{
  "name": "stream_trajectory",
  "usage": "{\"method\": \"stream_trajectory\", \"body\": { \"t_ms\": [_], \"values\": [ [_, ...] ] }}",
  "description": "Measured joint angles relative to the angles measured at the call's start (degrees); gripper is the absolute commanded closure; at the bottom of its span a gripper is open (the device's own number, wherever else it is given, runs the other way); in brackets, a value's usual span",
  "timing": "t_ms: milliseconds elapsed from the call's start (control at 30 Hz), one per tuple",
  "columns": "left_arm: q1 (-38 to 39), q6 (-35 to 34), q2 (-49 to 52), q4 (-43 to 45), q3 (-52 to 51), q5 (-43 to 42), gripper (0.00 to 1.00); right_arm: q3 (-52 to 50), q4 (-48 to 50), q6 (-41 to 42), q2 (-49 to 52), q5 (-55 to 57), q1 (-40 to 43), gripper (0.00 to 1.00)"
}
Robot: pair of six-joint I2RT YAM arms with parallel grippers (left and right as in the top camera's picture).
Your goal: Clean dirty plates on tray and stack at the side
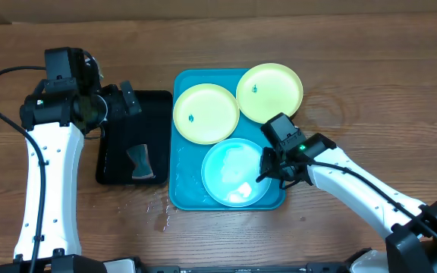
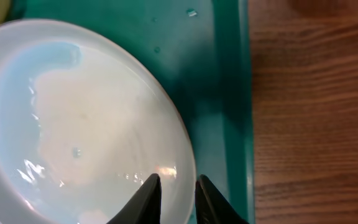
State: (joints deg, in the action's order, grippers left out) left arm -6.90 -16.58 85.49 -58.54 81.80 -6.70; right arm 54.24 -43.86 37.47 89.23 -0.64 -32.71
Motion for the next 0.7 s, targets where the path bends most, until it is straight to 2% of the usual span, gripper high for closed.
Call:
{"method": "stream_trajectory", "body": {
  "t_ms": [700],
  "values": [
    [0.00, 0.00, 0.00, 0.00, 0.00, 0.00, 0.00, -8.46, 10.82, -0.02, 0.09, 0.24, 0.00, 0.77]
  ]
}}
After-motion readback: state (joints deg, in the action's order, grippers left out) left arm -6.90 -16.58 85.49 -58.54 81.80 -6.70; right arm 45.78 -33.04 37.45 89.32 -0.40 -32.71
